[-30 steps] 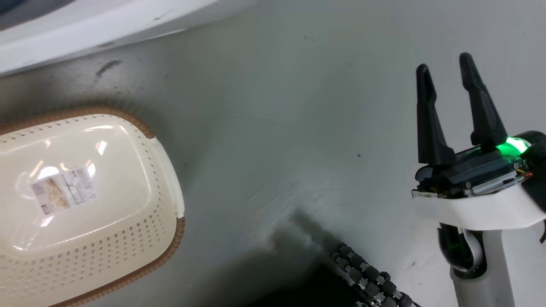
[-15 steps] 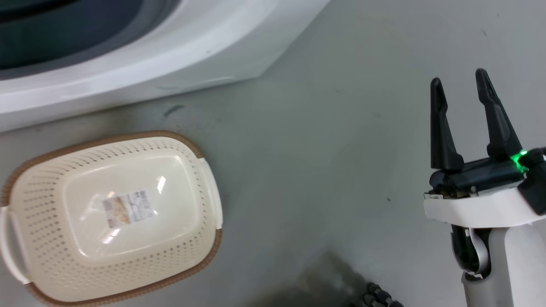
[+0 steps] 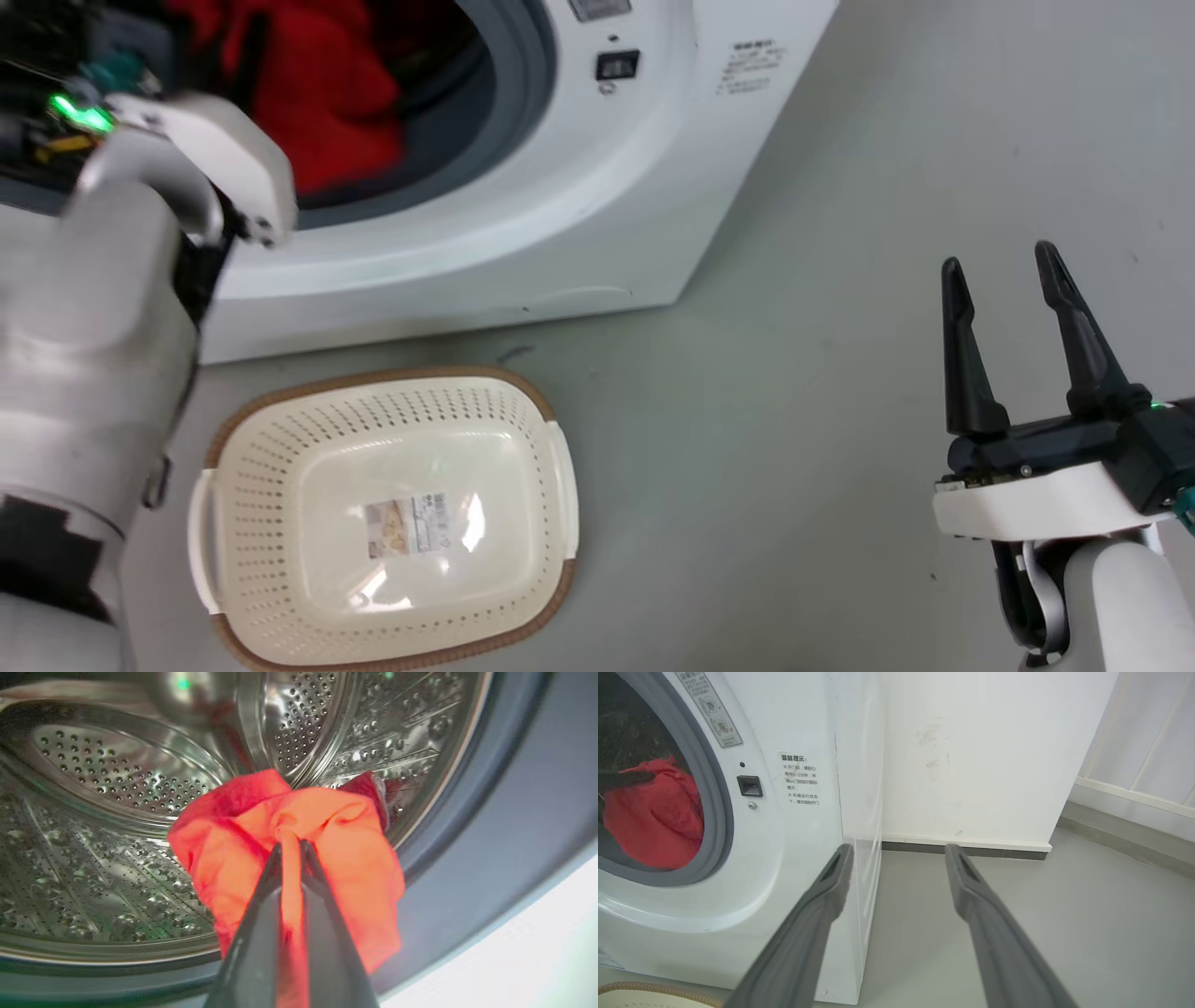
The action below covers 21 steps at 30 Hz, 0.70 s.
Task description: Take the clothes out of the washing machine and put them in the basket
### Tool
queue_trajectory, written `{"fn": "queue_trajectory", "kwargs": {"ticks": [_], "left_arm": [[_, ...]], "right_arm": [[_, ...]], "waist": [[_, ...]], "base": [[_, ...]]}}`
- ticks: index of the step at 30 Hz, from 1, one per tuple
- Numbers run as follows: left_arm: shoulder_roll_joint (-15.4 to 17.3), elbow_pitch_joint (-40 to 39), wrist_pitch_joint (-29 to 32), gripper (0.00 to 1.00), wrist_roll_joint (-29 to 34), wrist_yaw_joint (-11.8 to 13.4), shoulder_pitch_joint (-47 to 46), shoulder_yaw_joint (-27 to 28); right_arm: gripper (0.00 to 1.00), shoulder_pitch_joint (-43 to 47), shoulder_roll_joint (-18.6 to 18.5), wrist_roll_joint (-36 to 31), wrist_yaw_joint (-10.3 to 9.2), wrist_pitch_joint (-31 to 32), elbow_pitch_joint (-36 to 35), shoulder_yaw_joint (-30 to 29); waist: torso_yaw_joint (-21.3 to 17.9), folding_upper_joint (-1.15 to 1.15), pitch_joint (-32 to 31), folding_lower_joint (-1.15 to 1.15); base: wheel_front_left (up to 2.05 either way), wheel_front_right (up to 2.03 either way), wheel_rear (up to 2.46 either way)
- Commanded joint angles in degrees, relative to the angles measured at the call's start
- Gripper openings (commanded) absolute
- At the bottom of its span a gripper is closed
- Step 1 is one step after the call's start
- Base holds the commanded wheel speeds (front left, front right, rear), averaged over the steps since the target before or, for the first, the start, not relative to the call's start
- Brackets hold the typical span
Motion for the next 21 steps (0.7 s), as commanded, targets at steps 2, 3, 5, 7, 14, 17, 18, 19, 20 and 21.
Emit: {"fn": "queue_trajectory", "kwargs": {"ticks": [2, 3, 5, 7, 14, 17, 18, 19, 20, 21], "left_arm": [[-0.9, -1.4, -1.3, 0.0, 0.6, 0.8, 2.7, -0.3], [-1.2, -2.1, -1.7, 0.0, 0.8, 1.1, 3.7, -0.1], [-1.6, -4.6, -1.9, 0.0, 1.4, 1.9, 6.1, 0.4], [-1.6, -9.3, -2.0, 0.0, 2.2, 3.1, 8.3, 1.9], [-0.7, -24.0, -1.9, 0.0, 4.7, 5.7, 19.4, 6.0], [-0.3, -29.0, -1.9, 0.0, 4.8, 6.4, 24.1, 6.9], [-0.1, -30.5, -1.9, 0.0, 4.8, 6.6, 25.5, 6.9], [0.1, -31.6, -1.9, 0.0, 4.4, 6.7, 26.8, 6.9], [0.3, -32.9, -1.9, 0.0, 4.1, 6.9, 28.3, 6.8], [0.5, -34.0, -1.7, 0.0, 4.0, 7.1, 29.7, 6.6]], "right_arm": [[1.0, 1.2, 0.0, 0.0, -0.05, -0.1, 0.4, -0.3], [1.0, 1.4, 0.0, -0.1, -0.06, -0.1, 0.6, -0.4], [1.0, 2.3, 0.0, -0.4, -0.05, -0.1, 0.8, -0.7], [1.0, 2.8, 0.0, -0.7, -0.05, -0.1, 0.9, -0.8], [1.0, 4.6, 0.0, -1.6, -0.05, -0.1, 1.4, -1.7], [1.0, 5.4, 0.0, -1.6, -0.05, -0.1, 1.5, -2.3], [1.0, 5.6, 0.0, -1.6, -0.05, -0.1, 1.5, -2.4], [1.0, 5.7, 0.0, -1.7, -0.05, -0.1, 1.5, -2.4], [1.0, 5.7, 0.0, -1.7, -0.06, -0.1, 1.4, -2.5], [1.0, 5.8, 0.0, -1.8, -0.05, -0.1, 1.3, -2.5]], "waist": [[2.9, 0.0, -4.0, 0.01], [3.2, 0.0, -4.7, 0.01], [4.0, 0.0, -6.0, 0.01], [4.8, 0.0, -7.2, 0.01], [7.2, 0.0, -10.6, 0.01], [8.3, 0.0, -11.4, 0.01], [8.6, 0.0, -11.6, 0.01], [8.9, 0.0, -11.8, 0.01], [9.3, 0.0, -11.8, 0.01], [9.6, 0.0, -11.9, 0.01]], "base": [[0.0, 0.0, 0.0], [0.0, 0.0, 0.0], [0.0, 0.0, 0.0], [0.0, 0.0, 0.0], [0.0, 0.0, 0.0], [0.0, 0.0, 0.0], [0.0, 0.0, 0.0], [0.0, 0.0, 0.0], [0.0, 0.0, 0.0], [0.0, 0.0, 0.0]]}}
